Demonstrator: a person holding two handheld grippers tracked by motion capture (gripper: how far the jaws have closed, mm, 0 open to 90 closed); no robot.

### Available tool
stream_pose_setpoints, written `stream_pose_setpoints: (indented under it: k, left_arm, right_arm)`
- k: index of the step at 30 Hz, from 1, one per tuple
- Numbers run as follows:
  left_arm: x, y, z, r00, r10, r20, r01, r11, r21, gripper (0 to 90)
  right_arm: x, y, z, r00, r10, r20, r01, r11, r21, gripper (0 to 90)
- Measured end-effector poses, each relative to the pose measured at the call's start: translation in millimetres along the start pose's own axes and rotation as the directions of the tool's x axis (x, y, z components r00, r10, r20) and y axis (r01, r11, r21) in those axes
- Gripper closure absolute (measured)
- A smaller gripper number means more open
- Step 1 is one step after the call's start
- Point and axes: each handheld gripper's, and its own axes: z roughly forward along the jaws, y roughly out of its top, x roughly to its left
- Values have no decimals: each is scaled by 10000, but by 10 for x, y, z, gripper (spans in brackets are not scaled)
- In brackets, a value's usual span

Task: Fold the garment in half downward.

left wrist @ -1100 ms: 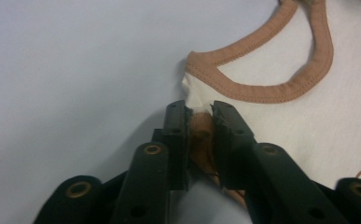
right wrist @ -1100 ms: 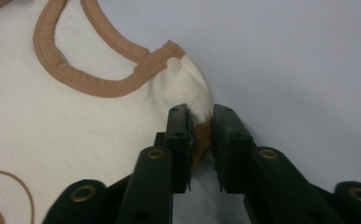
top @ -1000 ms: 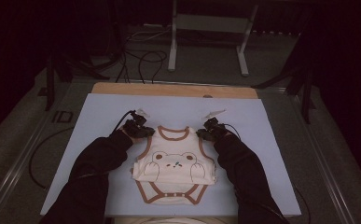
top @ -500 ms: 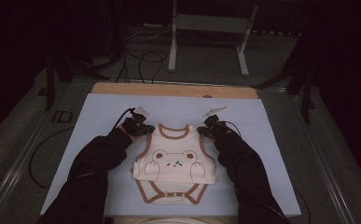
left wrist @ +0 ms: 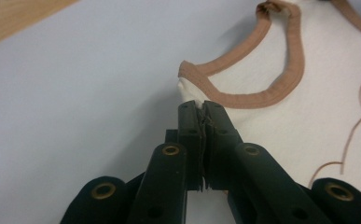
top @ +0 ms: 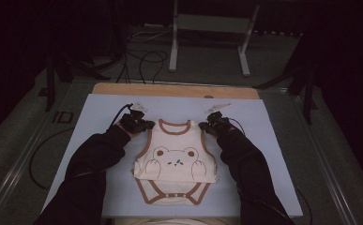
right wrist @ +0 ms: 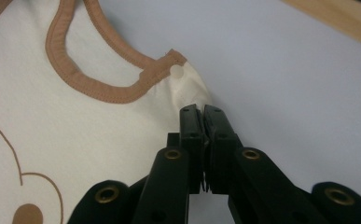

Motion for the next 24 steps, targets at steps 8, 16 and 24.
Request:
stream_pose_setpoints:
  k: [8,16,24]
  left_arm:
    - [0,74,-105,9998,173,-60,-174,9995,-257,877]
    - [-4,187,-246,9991,374,-186,-383,9980,-496,877]
    - [2,313,-363,9984,503,-272,-523,9957,-771,877]
  right_arm:
    - [-8,80,-80,9999,-81,67,82,9997,-239,877]
    - [3,194,-177,9996,-194,222,206,9983,-546,876]
    - [0,330,-289,9990,-299,324,326,9960,-834,876]
